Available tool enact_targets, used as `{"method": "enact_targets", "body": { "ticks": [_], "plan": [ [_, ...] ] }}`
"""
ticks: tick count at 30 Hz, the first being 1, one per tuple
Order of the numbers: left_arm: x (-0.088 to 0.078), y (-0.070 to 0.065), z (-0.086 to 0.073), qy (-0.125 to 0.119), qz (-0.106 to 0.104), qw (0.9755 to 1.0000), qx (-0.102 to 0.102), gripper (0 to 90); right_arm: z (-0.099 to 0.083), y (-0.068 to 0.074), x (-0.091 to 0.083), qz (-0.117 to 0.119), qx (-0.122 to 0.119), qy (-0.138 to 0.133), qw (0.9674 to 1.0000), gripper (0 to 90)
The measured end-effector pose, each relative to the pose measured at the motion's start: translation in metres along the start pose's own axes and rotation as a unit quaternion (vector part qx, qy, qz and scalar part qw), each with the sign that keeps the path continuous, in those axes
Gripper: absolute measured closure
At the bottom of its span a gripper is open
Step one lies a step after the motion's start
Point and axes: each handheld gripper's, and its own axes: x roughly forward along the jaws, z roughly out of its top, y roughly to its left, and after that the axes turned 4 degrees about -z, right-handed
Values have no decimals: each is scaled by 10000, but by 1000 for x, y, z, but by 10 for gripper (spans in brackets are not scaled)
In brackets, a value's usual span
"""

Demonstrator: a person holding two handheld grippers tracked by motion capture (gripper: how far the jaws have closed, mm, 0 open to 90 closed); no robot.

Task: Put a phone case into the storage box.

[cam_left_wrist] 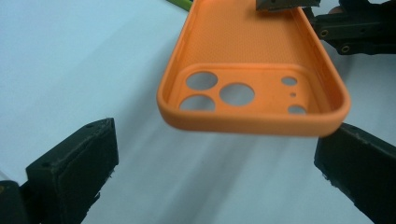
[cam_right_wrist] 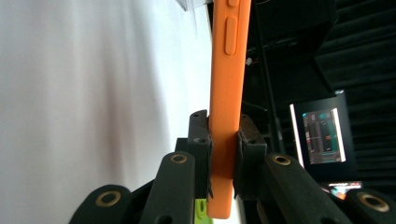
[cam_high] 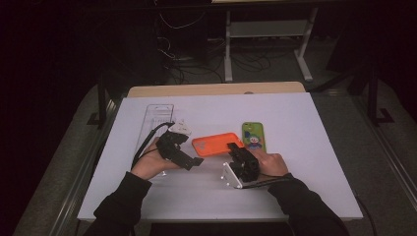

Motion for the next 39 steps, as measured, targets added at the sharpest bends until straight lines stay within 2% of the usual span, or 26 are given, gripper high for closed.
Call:
{"method": "enact_targets", "body": {
  "ticks": [3, 4, 5, 8, 12, 13, 15, 16, 17, 21, 23, 24, 25, 26, 27, 28, 30, 32, 33, 35, 36, 37, 39],
  "plan": [
    [0, -2, 0, -171, 0, 9998, -81, 0, -2, -3, 1, 78, 206, 51, 9997, 783],
    [-1, -1, -1, -79, -24, 10000, -9, 0, -3, -4, 1, 102, 255, 55, 9996, 783],
    [-3, 0, 0, -6, -14, 10000, 77, 0, -3, -4, 1, 123, 421, 61, 9990, 783],
    [-1, -1, -1, -23, -6, 10000, 62, 0, -5, -8, 2, 198, 553, 91, 9982, 782],
    [-1, -2, -1, -52, 24, 10000, 60, 0, -6, -14, 2, 405, 944, 151, 9946, 783],
    [-1, -2, -1, -86, 23, 10000, 26, 0, -7, -16, 1, 478, 1108, 148, 9926, 783],
    [-1, -1, 0, -117, 37, 9999, 118, 0, -8, -20, 2, 551, 1405, 165, 9884, 783],
    [0, -2, 0, -163, 55, 9998, 76, 0, -8, -22, 2, 683, 1848, 175, 9802, 783],
    [-2, 0, 0, -13, 63, 9998, 186, 0, -8, -22, 2, 683, 1848, 175, 9802, 783],
    [-2, -1, 0, -77, 79, 9998, 146, 0, -13, -29, 4, 902, 2432, 145, 9657, 783],
    [-2, -1, 0, -100, 68, 9999, 65, 0, -16, -33, 5, 1091, 2851, 164, 9521, 783],
    [-2, -1, -1, -124, 57, 9999, 33, 0, -17, -34, 5, 1193, 3077, 160, 9439, 783],
    [-3, 0, 0, -91, 60, 9999, 81, 0, -19, -37, 6, 1345, 3435, 153, 9293, 783],
    [-2, -1, -1, -115, 70, 9999, 21, 0, -19, -37, 6, 1345, 3435, 153, 9293, 783],
    [-3, 0, 0, -123, 84, 9999, 52, 0, -21, -39, 7, 1421, 3517, 132, 9252, 783],
    [-3, 1, 0, -140, 100, 9998, 81, 0, -22, -40, 8, 1481, 3657, 120, 9188, 783],
    [-2, 0, -1, -233, 95, 9997, -45, 0, -26, -43, 9, 1613, 3948, 97, 9045, 783],
    [-3, 1, 0, -219, 111, 9997, -22, 0, -29, -44, 10, 1701, 4156, 74, 8935, 783],
    [-3, 1, 0, -240, 135, 9996, -7, 0, -29, -45, 9, 1798, 4381, 115, 8807, 783],
    [-3, 2, 0, -250, 139, 9996, -25, 0, -33, -48, 11, 1910, 4623, 87, 8659, 783],
    [-3, 2, 0, -294, 131, 9995, -59, 0, -36, -49, 12, 1976, 4757, 73, 8571, 783],
    [-3, 1, 0, -297, 112, 9994, -97, 0, -37, -50, 12, 2023, 4850, 82, 8507, 783],
    [-4, 2, 0, -375, 81, 9992, -111, 0, -38, -51, 13, 2168, 5193, 74, 8266, 784]
  ]
}}
